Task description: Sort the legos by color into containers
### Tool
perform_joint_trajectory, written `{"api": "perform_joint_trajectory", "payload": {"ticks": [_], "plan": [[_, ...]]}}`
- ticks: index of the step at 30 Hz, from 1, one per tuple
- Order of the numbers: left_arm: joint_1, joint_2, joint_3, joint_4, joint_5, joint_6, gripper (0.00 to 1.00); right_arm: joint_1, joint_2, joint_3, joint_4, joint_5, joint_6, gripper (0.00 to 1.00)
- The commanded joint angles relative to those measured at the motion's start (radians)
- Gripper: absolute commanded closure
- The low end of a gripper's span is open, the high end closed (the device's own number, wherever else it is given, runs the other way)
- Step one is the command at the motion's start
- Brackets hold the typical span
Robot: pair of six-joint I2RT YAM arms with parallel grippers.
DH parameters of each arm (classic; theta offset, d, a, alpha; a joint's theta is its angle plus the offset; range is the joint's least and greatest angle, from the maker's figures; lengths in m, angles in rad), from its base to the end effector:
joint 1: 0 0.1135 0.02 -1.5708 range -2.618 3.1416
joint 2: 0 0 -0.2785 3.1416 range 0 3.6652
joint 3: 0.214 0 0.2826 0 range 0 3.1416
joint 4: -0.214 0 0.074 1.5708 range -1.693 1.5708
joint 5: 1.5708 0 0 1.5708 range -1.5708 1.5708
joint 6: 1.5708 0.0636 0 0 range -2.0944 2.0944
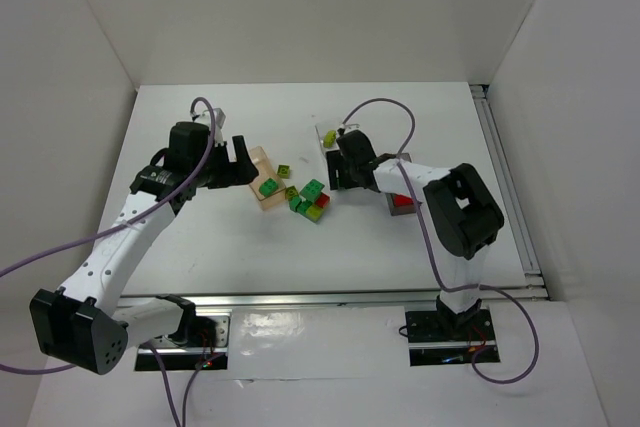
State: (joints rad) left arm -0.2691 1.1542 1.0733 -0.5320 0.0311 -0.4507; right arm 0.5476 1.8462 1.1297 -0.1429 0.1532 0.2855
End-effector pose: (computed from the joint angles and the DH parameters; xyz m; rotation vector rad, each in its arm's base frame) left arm 0.2886 -0.0817 0.3265 -0.1832 2.2102 -0.4378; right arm 0.3745 0.2170 0.1417 -0.2483 2.4133 0.1943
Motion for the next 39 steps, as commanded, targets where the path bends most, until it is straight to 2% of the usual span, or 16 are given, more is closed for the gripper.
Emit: {"api": "perform_joint_trajectory", "payload": {"ticks": [1, 3, 7, 8, 9, 16, 20, 24, 30, 34, 36, 37, 38, 39], "plan": [[0.001, -0.014, 0.017, 0.007, -0.014, -0.006, 0.05, -0.012, 0.06, 0.077, 0.071, -0.03, -0.028, 0.26], [0.001, -0.014, 0.017, 0.007, -0.023, -0.006, 0.05, -0.012, 0.082, 0.087, 0.071, -0.03, -0.028, 0.3], [0.001, -0.014, 0.017, -0.002, -0.033, -0.006, 0.04, -0.012, 0.068, 0.087, 0.071, -0.03, -0.008, 0.51], [0.001, -0.014, 0.026, -0.002, -0.033, -0.006, 0.04, -0.003, 0.055, 0.087, 0.071, -0.03, -0.008, 0.61], [0.001, -0.014, 0.027, -0.002, -0.033, -0.006, 0.04, -0.003, 0.013, 0.072, 0.071, -0.017, 0.003, 0.64], [0.001, -0.014, 0.036, -0.022, -0.115, -0.017, 0.03, 0.044, -0.218, 0.025, 0.006, 0.036, 0.026, 0.68], [0.001, -0.014, 0.045, -0.046, -0.21, -0.095, 0.02, 0.107, -0.242, 0.1, -0.003, 0.016, 0.026, 0.68], [0.034, -0.014, 0.065, -0.097, -0.261, -0.157, 0.0, 0.193, -0.131, 0.237, -0.012, 0.002, 0.026, 0.68], [0.125, -0.063, 0.047, -0.131, -0.316, -0.192, 0.0, 0.265, 0.132, 0.501, -0.032, -0.037, 0.015, 0.68], [0.163, -0.077, 0.047, -0.161, -0.326, -0.192, 0.0, 0.288, 0.274, 0.64, -0.07, -0.059, 0.015, 0.66], [0.172, -0.077, 0.036, -0.161, -0.307, -0.192, 0.0, 0.288, 0.32, 0.682, -0.07, -0.084, 0.024, 0.6], [0.172, -0.077, 0.036, -0.161, -0.307, -0.192, 0.0, 0.288, 0.332, 0.699, -0.092, -0.093, 0.024, 0.51], [0.172, -0.086, 0.036, -0.161, -0.298, -0.18, 0.0, 0.288, 0.344, 0.737, -0.109, -0.102, 0.024, 0.37], [0.172, -0.087, 0.027, -0.148, -0.28, -0.158, 0.0, 0.299, 0.344, 0.737, -0.122, -0.092, 0.015, 0.19]]}}
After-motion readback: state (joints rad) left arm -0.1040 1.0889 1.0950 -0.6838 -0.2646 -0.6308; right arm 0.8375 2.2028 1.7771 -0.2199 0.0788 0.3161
